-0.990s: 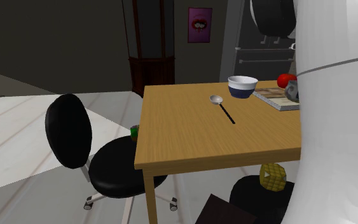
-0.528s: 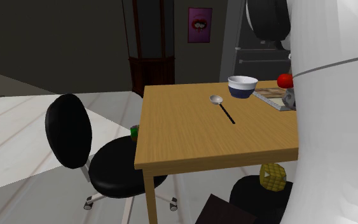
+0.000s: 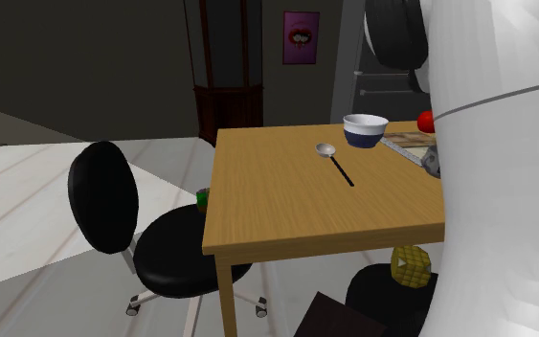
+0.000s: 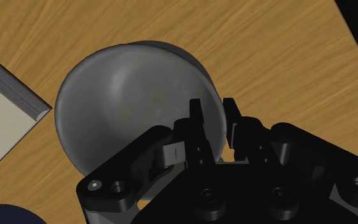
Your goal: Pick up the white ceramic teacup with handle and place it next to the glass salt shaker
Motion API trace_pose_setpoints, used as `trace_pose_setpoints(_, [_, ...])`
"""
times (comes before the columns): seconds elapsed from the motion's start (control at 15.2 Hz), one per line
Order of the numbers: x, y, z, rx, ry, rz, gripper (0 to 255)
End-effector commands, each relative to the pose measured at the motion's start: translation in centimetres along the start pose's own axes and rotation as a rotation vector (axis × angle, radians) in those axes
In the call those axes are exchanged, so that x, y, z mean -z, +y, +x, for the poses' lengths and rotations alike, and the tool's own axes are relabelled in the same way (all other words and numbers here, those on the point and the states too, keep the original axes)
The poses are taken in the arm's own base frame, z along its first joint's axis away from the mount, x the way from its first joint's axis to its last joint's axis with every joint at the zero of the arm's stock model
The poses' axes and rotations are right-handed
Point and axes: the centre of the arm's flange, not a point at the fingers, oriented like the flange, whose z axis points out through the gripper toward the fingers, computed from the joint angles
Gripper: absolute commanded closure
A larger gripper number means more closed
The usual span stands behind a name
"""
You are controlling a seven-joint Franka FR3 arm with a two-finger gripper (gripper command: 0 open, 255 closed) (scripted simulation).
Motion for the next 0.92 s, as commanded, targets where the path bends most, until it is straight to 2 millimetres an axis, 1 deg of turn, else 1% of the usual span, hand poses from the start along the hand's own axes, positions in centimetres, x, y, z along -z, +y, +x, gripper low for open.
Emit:
trace_pose_setpoints(0.0, [-1.1,0.0,0.0,0.000,0.000,-0.001,255])
trace_pose_setpoints(0.26, [-3.1,-0.2,0.0,0.000,0.000,-0.001,255])
trace_pose_setpoints(0.79, [-3.1,-0.2,0.0,0.000,0.000,-0.001,255])
trace_pose_setpoints(0.86, [-3.1,-0.2,0.0,0.000,0.000,-0.001,0])
